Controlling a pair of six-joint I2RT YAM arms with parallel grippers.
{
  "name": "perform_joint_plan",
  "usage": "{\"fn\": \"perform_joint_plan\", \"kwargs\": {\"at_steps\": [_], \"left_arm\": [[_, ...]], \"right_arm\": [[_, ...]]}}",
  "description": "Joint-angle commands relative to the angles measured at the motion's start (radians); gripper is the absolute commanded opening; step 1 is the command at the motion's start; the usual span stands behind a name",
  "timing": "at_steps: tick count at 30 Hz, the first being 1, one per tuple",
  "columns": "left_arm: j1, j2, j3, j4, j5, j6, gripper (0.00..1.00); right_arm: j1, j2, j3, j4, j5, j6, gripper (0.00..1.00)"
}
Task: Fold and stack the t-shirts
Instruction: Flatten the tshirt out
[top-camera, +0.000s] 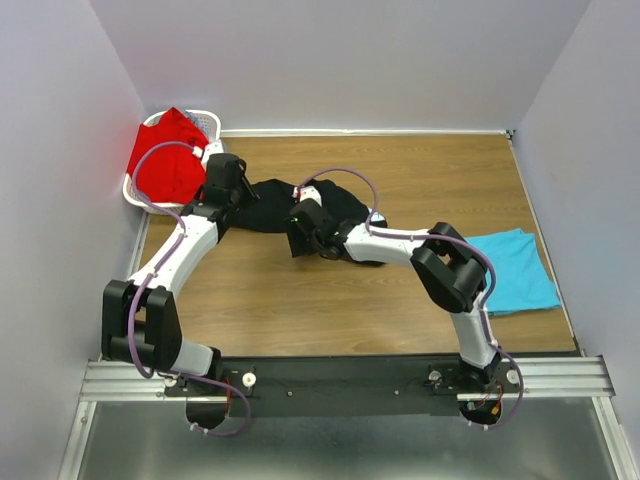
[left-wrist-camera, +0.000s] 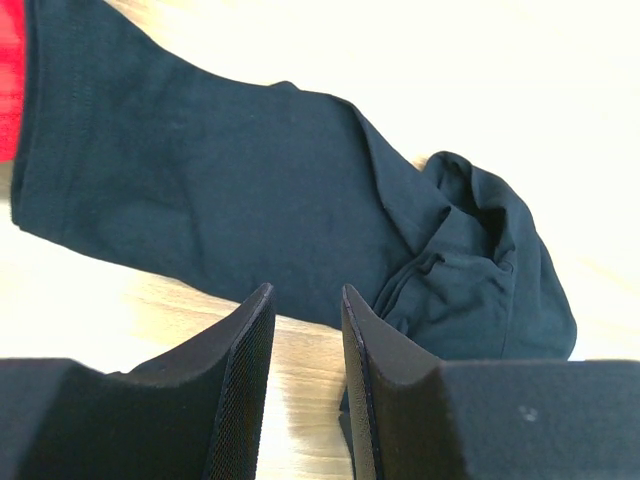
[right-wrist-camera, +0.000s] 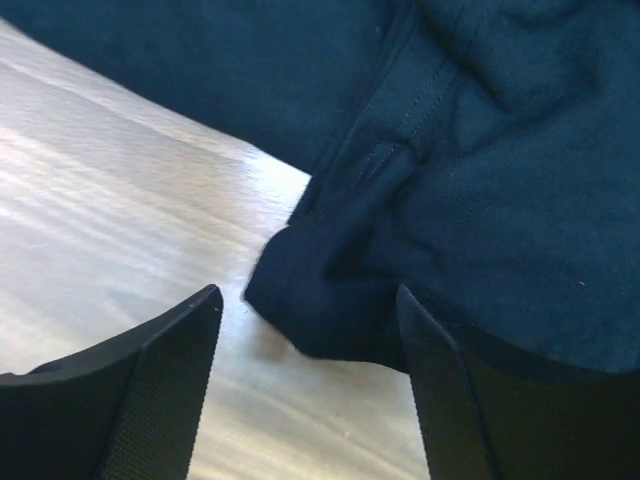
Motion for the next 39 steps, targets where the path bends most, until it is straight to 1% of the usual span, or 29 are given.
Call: {"fn": "perform_joint_plan", "kwargs": {"at_steps": [1,4,5,7,8,10,11,14,15,16,18,19,22,23,26,27,29,30,33,36,38,39], "left_arm": [[0.008,-0.032,-0.021,0.018,0.023,0.019,0.4],[0.008,-0.036,-0.03,0.026,0.029,0.022,0.4],[0.008,-0.035,-0.03,0.026,0.032,0.025,0.4],[0.008,-0.032,-0.032,0.026,0.038,0.028,0.4],[0.008,-0.032,-0.033,0.027,0.038,0.028,0.4],[0.008,-0.033,-0.041,0.038,0.05,0.028,0.4],[0.008,-0.033,-0.046,0.043,0.058,0.026,0.4],[0.008,-0.039,-0.065,0.073,0.093,0.026,0.41],[0.008,-0.041,-0.07,0.078,0.101,0.025,0.41],[0.008,-0.041,-0.076,0.086,0.11,0.023,0.41],[0.007,-0.047,-0.084,0.09,0.119,0.022,0.42],[0.008,-0.049,-0.082,0.093,0.125,0.022,0.42],[0.008,-0.056,-0.089,0.099,0.136,0.02,0.43],[0.008,-0.056,-0.089,0.101,0.138,0.022,0.43],[0.008,-0.053,-0.087,0.107,0.152,0.016,0.44],[0.008,-0.05,-0.087,0.109,0.155,0.014,0.45],[0.007,-0.043,-0.085,0.118,0.155,0.008,0.45],[0.007,-0.033,-0.088,0.129,0.188,0.0,0.45],[0.002,-0.01,-0.09,0.144,0.21,-0.012,0.46],[-0.015,0.011,-0.089,0.162,0.225,-0.017,0.5],[-0.035,0.034,-0.081,0.168,0.221,-0.018,0.52],[-0.041,0.054,-0.076,0.169,0.216,-0.021,0.52]], "right_arm": [[0.005,0.052,0.043,0.004,0.08,-0.01,0.74],[0.006,0.064,0.042,0.003,0.108,-0.002,0.65],[0.005,0.055,0.034,0.0,0.123,0.007,0.57],[0.005,0.035,0.022,-0.002,0.149,0.018,0.45],[0.006,0.023,0.014,-0.004,0.16,0.021,0.33],[0.006,-0.022,-0.009,-0.011,0.2,0.023,0.23],[0.005,-0.042,-0.018,-0.014,0.212,0.021,0.14],[0.0,-0.143,-0.052,-0.045,0.272,0.018,0.03],[-0.003,-0.172,-0.061,-0.065,0.298,0.018,0.02],[-0.012,-0.251,-0.084,-0.076,0.313,0.02,0.0],[-0.021,-0.34,-0.114,-0.106,0.364,0.021,0.01],[-0.034,-0.429,-0.148,-0.114,0.384,0.021,0.0],[-0.051,-0.572,-0.203,-0.154,0.46,0.02,0.0],[-0.063,-0.67,-0.248,-0.161,0.48,0.02,0.0],[-0.083,-0.808,-0.33,-0.194,0.554,0.029,0.0],[-0.086,-0.892,-0.351,-0.218,0.594,0.039,0.01],[-0.092,-0.965,-0.386,-0.238,0.635,0.05,0.01],[-0.097,-1.032,-0.421,-0.249,0.67,0.056,0.0],[-0.129,-1.103,-0.449,-0.272,0.709,0.053,0.0],[-0.181,-1.103,-0.438,-0.275,0.698,0.02,0.0],[-0.242,-1.05,-0.406,-0.275,0.648,0.006,0.0],[-0.267,-1.021,-0.394,-0.275,0.576,0.003,0.0]]}}
